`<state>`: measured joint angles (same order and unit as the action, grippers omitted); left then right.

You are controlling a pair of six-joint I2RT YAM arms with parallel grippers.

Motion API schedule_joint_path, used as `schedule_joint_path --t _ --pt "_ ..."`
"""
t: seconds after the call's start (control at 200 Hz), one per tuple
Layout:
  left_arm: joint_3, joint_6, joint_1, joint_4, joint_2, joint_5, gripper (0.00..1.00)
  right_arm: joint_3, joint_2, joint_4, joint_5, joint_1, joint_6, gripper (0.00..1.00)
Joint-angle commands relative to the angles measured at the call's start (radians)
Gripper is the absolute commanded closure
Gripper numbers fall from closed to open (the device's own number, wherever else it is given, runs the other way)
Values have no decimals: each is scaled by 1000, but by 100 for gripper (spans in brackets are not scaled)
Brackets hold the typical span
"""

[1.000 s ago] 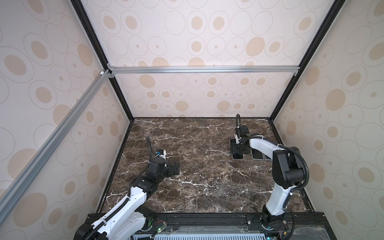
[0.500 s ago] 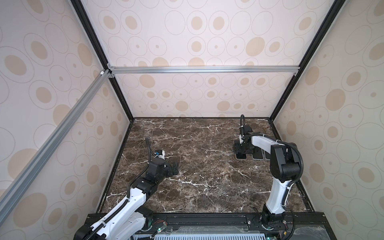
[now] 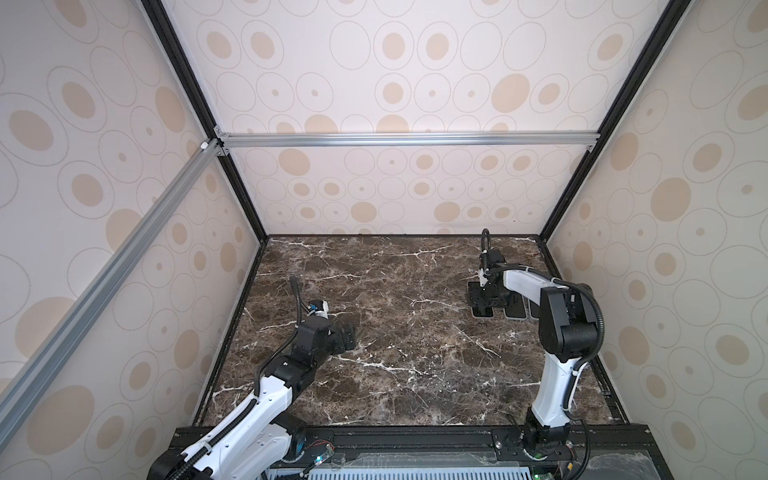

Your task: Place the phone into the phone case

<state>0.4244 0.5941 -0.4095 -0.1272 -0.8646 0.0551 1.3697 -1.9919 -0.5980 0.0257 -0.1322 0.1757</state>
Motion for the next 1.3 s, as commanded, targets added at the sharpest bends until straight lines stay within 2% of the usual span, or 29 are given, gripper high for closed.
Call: schedule_joint_path --t 0.0,0.285,0.45,0.625,0.88,1.065,1.17,1.295 --pt "15 13 9 13 2 36 0 17 -3 -23 6 8 -9 25" --pt "40 -27 26 55 -59 123 0 19 39 -35 -23 8 -36 4" --pt "74 -55 64 91 -116 199 0 -13 112 -13 -47 7 -76 3" --pt "92 -132 124 144 -169 330 0 -149 265 120 -46 8 -113 4" --pt "70 -280 212 356 -257 421 0 -405 477 401 80 13 -115 0" --pt "-7 -331 299 584 -303 346 0 -578 581 608 96 42 -111 0" --pt "-25 -347 338 671 -337 277 0 -647 587 703 90 60 -116 0" --pt "-80 -389 353 841 -387 268 0 -717 588 812 110 68 -103 0"
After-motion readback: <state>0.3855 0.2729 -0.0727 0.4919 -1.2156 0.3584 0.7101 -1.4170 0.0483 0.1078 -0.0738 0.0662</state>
